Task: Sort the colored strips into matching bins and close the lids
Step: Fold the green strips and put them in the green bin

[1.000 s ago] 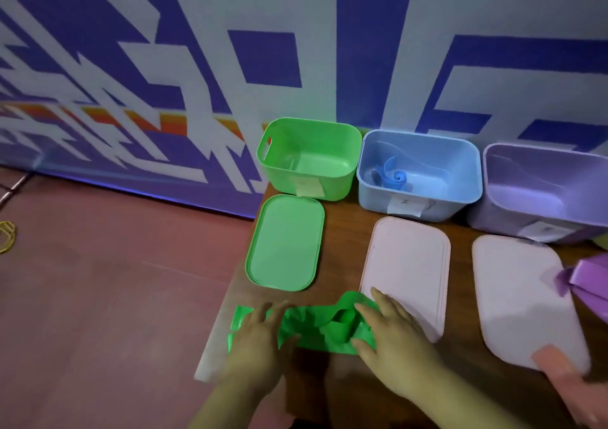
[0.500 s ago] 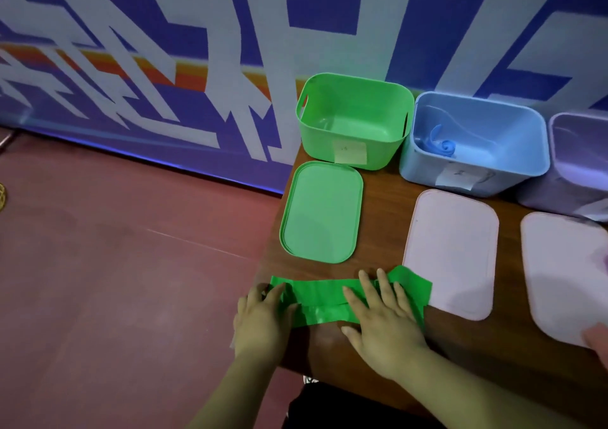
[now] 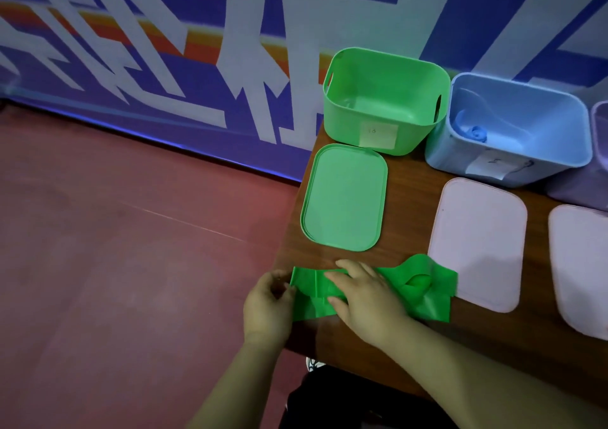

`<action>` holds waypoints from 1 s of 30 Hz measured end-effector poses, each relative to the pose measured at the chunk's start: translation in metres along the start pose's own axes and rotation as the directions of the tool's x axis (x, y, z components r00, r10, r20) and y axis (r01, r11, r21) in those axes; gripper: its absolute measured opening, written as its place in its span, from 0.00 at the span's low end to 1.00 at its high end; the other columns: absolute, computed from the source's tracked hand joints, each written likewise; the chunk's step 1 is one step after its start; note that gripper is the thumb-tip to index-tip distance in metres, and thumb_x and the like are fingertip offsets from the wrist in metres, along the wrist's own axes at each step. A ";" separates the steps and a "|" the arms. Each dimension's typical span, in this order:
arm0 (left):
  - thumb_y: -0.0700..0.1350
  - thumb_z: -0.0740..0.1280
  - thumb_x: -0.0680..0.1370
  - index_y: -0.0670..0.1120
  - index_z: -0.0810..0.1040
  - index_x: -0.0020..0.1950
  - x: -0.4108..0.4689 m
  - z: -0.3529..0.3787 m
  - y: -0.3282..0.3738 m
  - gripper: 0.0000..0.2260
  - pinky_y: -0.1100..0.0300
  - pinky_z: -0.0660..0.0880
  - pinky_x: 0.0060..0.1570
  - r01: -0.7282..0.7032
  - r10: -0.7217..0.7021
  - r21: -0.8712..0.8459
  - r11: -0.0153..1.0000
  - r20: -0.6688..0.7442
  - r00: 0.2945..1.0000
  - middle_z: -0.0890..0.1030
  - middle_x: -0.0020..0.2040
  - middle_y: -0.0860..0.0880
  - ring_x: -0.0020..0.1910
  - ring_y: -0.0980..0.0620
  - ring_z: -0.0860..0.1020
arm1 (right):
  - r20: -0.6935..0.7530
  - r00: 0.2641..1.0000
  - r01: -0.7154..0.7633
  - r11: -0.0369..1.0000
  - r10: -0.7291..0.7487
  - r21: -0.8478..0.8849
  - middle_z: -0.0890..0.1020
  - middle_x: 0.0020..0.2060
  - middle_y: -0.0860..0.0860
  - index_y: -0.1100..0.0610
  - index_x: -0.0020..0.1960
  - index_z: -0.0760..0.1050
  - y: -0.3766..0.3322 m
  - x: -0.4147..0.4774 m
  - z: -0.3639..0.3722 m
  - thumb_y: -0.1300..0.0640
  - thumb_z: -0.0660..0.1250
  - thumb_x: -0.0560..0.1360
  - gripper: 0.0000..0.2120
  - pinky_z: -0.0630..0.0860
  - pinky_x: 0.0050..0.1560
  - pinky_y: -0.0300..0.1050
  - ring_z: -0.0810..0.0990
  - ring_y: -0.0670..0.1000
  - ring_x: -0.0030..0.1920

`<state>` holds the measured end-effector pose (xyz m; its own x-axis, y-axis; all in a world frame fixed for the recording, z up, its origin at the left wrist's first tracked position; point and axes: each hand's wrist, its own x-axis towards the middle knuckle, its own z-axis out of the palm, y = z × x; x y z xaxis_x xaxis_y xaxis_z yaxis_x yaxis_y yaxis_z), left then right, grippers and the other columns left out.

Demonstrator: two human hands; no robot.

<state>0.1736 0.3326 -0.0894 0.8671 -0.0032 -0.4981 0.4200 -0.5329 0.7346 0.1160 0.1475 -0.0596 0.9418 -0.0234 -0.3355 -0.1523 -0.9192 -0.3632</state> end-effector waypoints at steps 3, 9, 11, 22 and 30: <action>0.39 0.72 0.74 0.53 0.82 0.47 0.001 -0.002 -0.001 0.09 0.54 0.81 0.44 0.037 -0.036 -0.068 0.997 0.015 0.999 0.85 0.39 0.51 0.40 0.52 0.83 | -0.016 0.999 0.042 0.998 -0.042 0.044 0.72 0.68 0.48 0.48 0.71 0.71 -0.004 0.018 -0.001 0.48 0.67 0.77 0.23 0.70 0.67 0.50 0.70 0.53 0.68; 0.40 0.73 0.74 0.51 0.83 0.44 0.002 -0.003 0.003 0.06 0.60 0.79 0.37 0.084 -0.081 -0.094 0.992 0.034 0.996 0.85 0.38 0.52 0.37 0.54 0.83 | -0.012 0.997 0.074 0.995 -0.074 0.067 0.77 0.57 0.47 0.48 0.64 0.77 -0.004 0.035 0.003 0.50 0.70 0.76 0.17 0.74 0.60 0.49 0.74 0.51 0.60; 0.40 0.73 0.74 0.51 0.83 0.45 0.003 -0.003 0.003 0.06 0.61 0.79 0.36 0.099 -0.096 -0.093 0.991 0.035 0.995 0.85 0.37 0.52 0.35 0.56 0.83 | -0.026 0.998 0.064 0.995 -0.062 0.082 0.78 0.55 0.47 0.49 0.58 0.79 -0.007 0.036 0.005 0.50 0.71 0.75 0.13 0.75 0.58 0.49 0.74 0.52 0.57; 0.42 0.72 0.75 0.52 0.85 0.49 0.006 -0.003 -0.005 0.07 0.60 0.80 0.39 0.134 -0.133 -0.021 0.991 0.033 0.991 0.85 0.39 0.55 0.38 0.58 0.83 | 0.041 0.997 0.062 0.991 -0.067 0.122 0.78 0.56 0.47 0.47 0.62 0.79 -0.008 0.042 0.001 0.50 0.71 0.76 0.15 0.74 0.60 0.49 0.73 0.51 0.58; 0.46 0.70 0.75 0.56 0.83 0.53 0.003 0.000 -0.008 0.08 0.62 0.75 0.39 0.037 -0.042 0.182 0.983 0.023 0.999 0.84 0.44 0.56 0.42 0.55 0.82 | 0.062 0.996 0.049 0.990 -0.058 0.128 0.77 0.52 0.45 0.48 0.52 0.80 -0.008 0.048 -0.003 0.49 0.72 0.74 0.08 0.73 0.58 0.46 0.75 0.49 0.55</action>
<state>0.1724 0.3368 -0.0972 0.8421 -0.0003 -0.5393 0.3962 -0.6781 0.6191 0.1638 0.1523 -0.0701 0.9284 0.0542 -0.3675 -0.1428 -0.8612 -0.4879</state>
